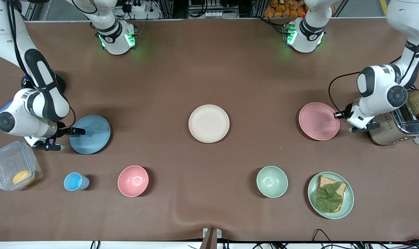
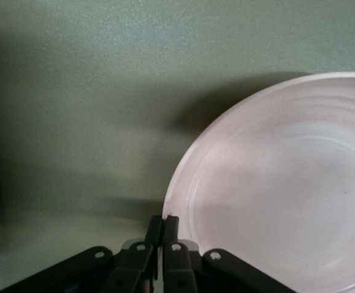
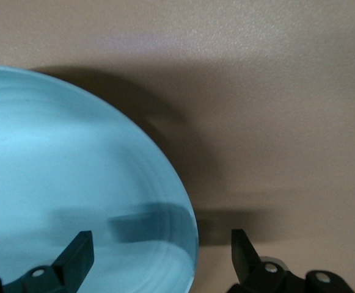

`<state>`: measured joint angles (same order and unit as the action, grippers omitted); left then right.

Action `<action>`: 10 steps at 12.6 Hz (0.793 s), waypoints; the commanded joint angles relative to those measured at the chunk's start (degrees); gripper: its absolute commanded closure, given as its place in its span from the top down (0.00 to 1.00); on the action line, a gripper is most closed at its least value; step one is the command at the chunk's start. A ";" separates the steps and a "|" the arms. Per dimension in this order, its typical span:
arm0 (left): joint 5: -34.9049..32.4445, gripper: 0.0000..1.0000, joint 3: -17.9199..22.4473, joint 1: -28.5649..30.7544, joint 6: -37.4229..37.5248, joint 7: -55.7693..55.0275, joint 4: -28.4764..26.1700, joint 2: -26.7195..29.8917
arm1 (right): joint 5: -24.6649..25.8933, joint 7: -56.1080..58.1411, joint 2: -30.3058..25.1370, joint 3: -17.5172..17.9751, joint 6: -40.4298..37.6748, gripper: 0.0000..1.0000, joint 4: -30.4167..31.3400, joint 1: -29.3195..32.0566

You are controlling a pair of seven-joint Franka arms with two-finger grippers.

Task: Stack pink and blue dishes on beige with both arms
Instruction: 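Carry the pink plate onto the beige plate with the left gripper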

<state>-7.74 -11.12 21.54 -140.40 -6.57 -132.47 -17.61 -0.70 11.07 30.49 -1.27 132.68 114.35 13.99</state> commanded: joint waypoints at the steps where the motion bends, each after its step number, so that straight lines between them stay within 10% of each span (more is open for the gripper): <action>1: 0.09 0.00 -1.96 0.78 2.22 0.33 -0.16 4.23 | 0.79 1.05 0.27 0.83 0.12 0.06 -0.26 0.77; 10: 22.50 0.00 -23.92 -0.09 17.09 -19.58 12.40 9.70 | 0.53 5.45 0.27 0.83 -0.23 0.00 -1.14 0.42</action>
<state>13.53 -31.41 21.15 -124.44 -20.06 -123.03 -5.59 -0.73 16.16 30.22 -1.18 132.42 113.77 14.00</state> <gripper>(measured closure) 0.960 0.872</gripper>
